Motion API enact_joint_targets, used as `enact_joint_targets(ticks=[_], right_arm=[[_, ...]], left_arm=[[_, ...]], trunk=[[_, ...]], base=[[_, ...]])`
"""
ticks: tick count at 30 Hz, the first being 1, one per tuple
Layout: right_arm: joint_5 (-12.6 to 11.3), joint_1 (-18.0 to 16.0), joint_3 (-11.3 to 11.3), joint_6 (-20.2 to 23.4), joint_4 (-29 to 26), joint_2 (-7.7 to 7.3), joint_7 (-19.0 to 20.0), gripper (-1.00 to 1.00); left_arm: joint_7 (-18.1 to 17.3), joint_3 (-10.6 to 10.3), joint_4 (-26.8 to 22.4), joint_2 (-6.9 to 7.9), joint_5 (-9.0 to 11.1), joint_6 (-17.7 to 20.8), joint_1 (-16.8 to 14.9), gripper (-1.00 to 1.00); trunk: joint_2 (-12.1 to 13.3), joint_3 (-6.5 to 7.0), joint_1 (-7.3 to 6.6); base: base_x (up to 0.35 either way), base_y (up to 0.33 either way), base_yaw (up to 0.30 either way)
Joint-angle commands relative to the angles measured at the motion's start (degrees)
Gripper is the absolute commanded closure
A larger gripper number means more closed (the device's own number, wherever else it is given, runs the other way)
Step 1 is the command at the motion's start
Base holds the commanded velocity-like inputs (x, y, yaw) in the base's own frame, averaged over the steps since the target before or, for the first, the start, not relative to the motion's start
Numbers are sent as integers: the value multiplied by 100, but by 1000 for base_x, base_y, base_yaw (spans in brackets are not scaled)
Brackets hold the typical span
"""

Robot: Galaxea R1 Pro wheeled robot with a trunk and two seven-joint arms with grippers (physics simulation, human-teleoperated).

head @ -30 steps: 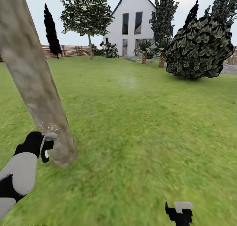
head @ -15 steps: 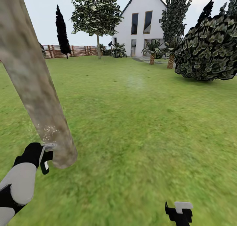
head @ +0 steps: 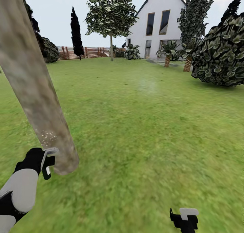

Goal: In the garden, pick up the pesticide atomizer on the floor and spray pesticide onto both trees until each tree trunk is fully covered.

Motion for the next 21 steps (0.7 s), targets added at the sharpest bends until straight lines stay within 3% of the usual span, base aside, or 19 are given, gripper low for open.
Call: enact_joint_targets(ticks=[1,6,16,19,21], right_arm=[[4,0,-3,2,0,1,2,-100],[0,0,1,3,0,2,0,-100],[-2,0,5,3,0,2,-3,-100],[-2,0,5,3,0,2,0,-100],[-3,0,3,3,0,2,1,-100]], left_arm=[[3,0,0,2,4,4,0,100],[14,1,0,3,3,9,-1,100],[14,0,0,30,-6,16,-3,100],[5,7,40,41,-22,1,4,100],[-2,31,15,61,3,-15,215,100]], trunk=[[0,0,0],[0,0,0],[0,0,0],[0,0,0],[0,0,0]], base=[[106,-262,0],[31,-271,22],[6,-276,253],[85,-276,61],[96,-276,7]])
